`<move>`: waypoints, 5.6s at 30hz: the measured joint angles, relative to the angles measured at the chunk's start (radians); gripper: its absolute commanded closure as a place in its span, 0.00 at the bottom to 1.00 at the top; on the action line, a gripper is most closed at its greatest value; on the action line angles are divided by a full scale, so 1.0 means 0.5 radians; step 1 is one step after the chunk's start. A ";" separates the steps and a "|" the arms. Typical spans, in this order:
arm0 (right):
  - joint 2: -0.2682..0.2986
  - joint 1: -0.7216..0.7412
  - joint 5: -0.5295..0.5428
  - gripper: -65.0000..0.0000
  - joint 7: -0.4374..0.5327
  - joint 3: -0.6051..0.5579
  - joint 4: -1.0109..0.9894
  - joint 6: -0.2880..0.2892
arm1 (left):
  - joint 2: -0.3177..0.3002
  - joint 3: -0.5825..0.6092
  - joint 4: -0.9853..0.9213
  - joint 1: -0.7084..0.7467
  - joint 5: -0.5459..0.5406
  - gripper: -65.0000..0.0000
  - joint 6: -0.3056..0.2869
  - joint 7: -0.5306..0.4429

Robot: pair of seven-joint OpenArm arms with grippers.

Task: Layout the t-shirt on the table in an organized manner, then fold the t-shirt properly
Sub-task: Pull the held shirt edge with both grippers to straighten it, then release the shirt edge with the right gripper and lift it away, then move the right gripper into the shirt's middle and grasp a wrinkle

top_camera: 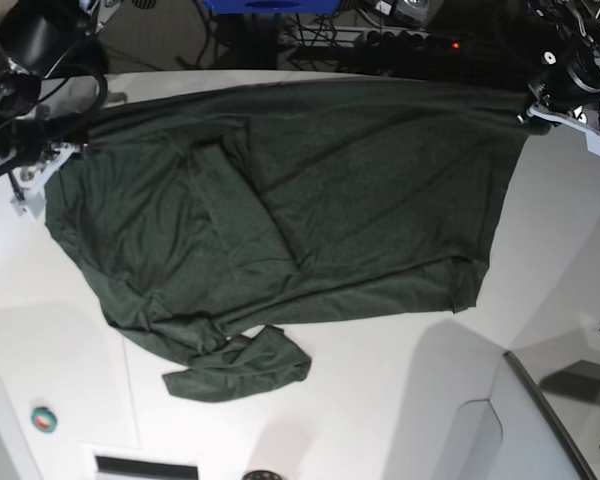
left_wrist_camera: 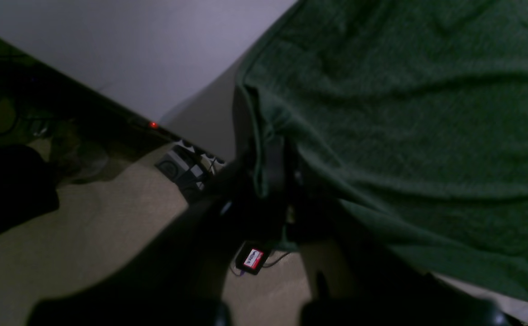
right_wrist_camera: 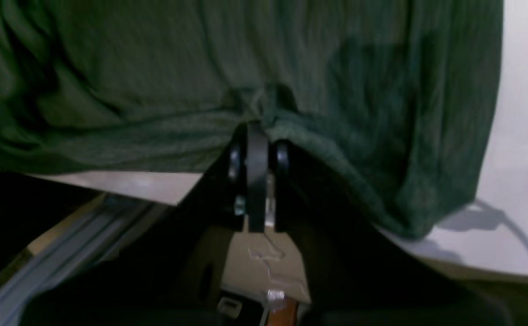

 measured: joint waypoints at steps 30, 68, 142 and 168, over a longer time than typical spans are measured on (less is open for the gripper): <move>0.050 0.078 0.008 0.49 0.226 0.256 0.058 -0.007 | -0.004 -0.050 -0.355 -0.311 0.010 1.00 0.007 -0.001; 0.027 -0.531 -0.006 0.99 0.580 -0.719 0.360 0.001 | 0.002 -0.042 -0.245 -0.271 0.008 1.00 0.006 -0.002; 0.034 -0.160 -0.007 0.99 0.587 -0.715 -0.151 0.001 | 0.002 0.052 -0.600 -0.530 0.016 0.58 0.134 -0.001; 0.055 -0.561 -0.102 0.99 0.801 -1.422 1.001 -0.007 | -0.505 0.063 -0.511 0.195 -0.592 0.48 -0.119 -0.553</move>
